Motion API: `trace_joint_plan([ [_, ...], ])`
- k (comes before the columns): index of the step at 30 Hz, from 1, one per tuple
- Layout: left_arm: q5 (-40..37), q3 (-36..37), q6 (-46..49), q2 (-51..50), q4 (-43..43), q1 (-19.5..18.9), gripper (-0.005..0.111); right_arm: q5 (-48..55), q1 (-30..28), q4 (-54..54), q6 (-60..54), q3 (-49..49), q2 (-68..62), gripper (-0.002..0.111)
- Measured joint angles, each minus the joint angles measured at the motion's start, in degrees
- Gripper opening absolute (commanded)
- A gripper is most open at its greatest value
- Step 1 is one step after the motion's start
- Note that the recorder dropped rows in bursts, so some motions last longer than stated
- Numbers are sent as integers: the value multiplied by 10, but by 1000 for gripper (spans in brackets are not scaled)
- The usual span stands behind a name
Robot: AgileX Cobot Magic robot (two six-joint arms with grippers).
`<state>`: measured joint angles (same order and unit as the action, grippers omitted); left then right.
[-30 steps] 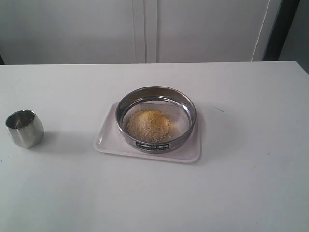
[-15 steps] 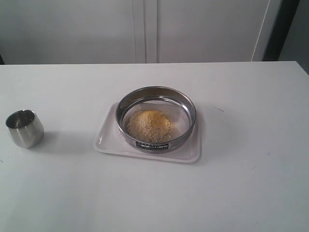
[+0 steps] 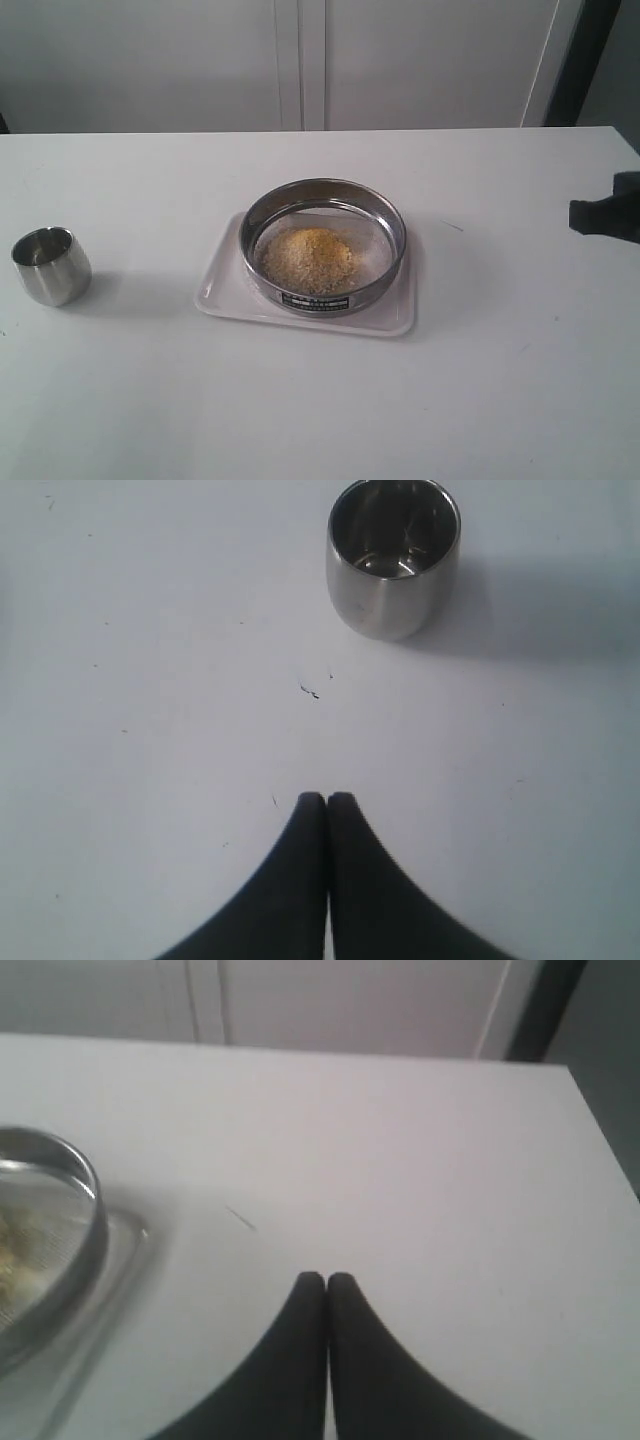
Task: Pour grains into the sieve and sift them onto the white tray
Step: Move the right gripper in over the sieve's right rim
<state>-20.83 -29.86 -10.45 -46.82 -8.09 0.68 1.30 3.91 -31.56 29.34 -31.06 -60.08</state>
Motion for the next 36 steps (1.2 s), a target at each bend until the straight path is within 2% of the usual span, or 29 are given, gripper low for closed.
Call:
trace_joint_plan([
  [4, 0, 0, 0, 0, 0, 0, 0, 95, 8, 3, -42, -27, -42, 0],
  [8, 0, 0, 0, 0, 0, 0, 0, 205, 30, 60, -127, -60, -83, 0],
  [13, 0, 0, 0, 0, 0, 0, 0, 271, 55, 244, -304, -88, -115, 0],
  [18, 0, 0, 0, 0, 0, 0, 0, 299, 70, 492, -513, -90, -147, 0],
  [19, 0, 0, 0, 0, 0, 0, 0, 306, 74, 578, -583, -91, -158, 0],
  [23, 0, 0, 0, 0, 0, 0, 0, 311, 83, 653, -639, -116, -167, 2],
  [26, 0, 0, 0, 0, 0, 0, 0, 322, 93, 663, -647, -173, -187, 9],
  [28, 0, 0, 0, 0, 0, 0, 0, 343, 101, 663, -647, -225, -213, 20],
  [33, 0, 0, 0, 0, 0, 0, 0, 369, 108, 663, -647, -345, -314, 58],
  [36, 0, 0, 0, 0, 0, 0, 0, 369, 108, 661, -647, -402, -377, 62],
])
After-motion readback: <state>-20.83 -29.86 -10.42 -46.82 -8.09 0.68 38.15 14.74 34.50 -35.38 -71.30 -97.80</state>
